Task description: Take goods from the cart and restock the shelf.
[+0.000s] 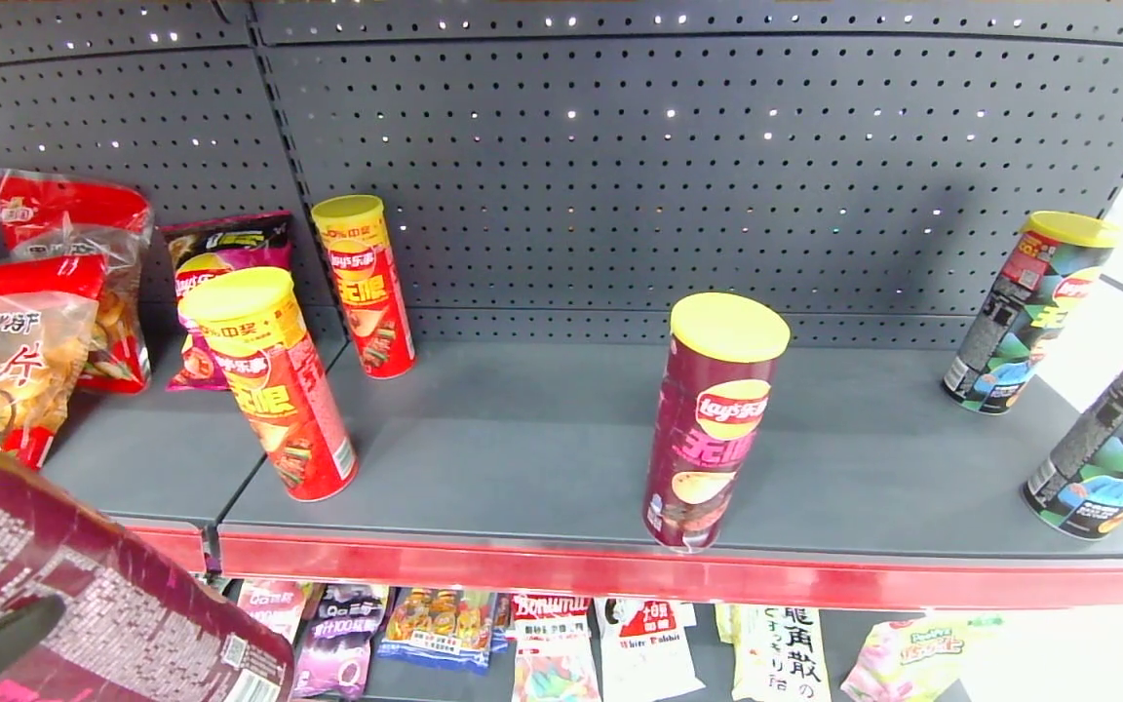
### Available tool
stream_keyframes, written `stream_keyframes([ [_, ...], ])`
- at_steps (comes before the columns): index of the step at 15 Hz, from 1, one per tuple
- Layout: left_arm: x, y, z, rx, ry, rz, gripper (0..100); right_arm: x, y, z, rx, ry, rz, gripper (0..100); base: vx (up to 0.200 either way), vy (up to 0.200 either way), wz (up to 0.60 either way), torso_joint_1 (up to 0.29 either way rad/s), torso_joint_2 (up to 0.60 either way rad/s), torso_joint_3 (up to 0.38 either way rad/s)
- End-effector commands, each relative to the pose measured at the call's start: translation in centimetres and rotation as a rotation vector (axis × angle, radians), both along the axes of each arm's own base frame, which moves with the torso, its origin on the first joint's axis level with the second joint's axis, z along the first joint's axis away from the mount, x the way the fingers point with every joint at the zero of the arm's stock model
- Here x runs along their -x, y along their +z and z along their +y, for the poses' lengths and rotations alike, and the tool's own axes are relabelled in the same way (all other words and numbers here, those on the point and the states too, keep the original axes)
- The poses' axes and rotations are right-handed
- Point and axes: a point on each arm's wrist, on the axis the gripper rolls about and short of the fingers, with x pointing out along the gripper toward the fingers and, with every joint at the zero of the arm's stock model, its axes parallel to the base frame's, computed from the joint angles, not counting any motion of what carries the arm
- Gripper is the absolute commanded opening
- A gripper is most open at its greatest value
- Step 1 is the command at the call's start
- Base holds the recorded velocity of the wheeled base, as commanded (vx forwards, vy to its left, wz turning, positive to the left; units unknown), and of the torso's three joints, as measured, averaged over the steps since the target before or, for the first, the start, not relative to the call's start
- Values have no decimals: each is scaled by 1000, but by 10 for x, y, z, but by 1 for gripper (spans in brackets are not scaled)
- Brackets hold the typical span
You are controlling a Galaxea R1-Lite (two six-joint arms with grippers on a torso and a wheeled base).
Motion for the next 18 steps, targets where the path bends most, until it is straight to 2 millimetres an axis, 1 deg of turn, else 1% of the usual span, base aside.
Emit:
stream_keyframes([
  [1,-7,3,0,0,-1,13,0,-49,23,-11,-53,-445,168,100,0,0,0,0,0,0],
  [2,-7,3,0,0,-1,13,0,-50,23,-13,-49,-478,175,100,0,0,0,0,0,0],
  [3,-10,6,0,2,-6,-2,0,-45,12,-19,11,-660,214,100,0,0,0,0,0,0],
  [4,-13,8,0,4,-5,-13,0,-36,2,-18,37,-681,212,100,0,0,0,0,0,0],
  [5,-15,9,0,11,-4,-20,0,-25,-2,-14,39,-625,174,100,0,0,0,0,0,0],
  [7,-14,11,0,34,-1,-35,0,7,-17,-1,-32,-161,15,100,0,0,0,0,0,0],
  [8,-14,11,0,35,-1,-36,0,11,-23,-1,-28,-132,4,100,0,0,0,0,0,0],
  [10,-13,10,0,38,-2,-33,0,24,-54,-1,17,-81,-38,100,0,0,0,0,0,0],
  [11,-13,10,0,38,-3,-34,0,29,-73,0,30,-17,-65,100,0,0,0,0,0,0],
  [12,-13,10,0,38,-3,-34,0,31,-79,0,20,37,-86,100,0,0,0,0,0,0],
  [13,-12,10,0,37,-2,-37,0,31,-78,1,13,42,-82,100,0,0,0,0,0,0],
  [15,-10,10,0,37,-1,-46,0,31,-80,1,-27,16,-100,100,0,0,0,0,0,0],
  [16,-8,8,0,38,-1,-47,0,34,-81,1,-35,6,-145,100,0,0,0,0,0,0],
  [17,-5,3,0,38,0,-44,0,34,-82,1,-37,9,-145,100,0,0,0,0,0,0],
  [18,-5,3,0,38,0,-44,0,34,-82,1,-37,9,-145,100,0,0,0,0,0,0],
])
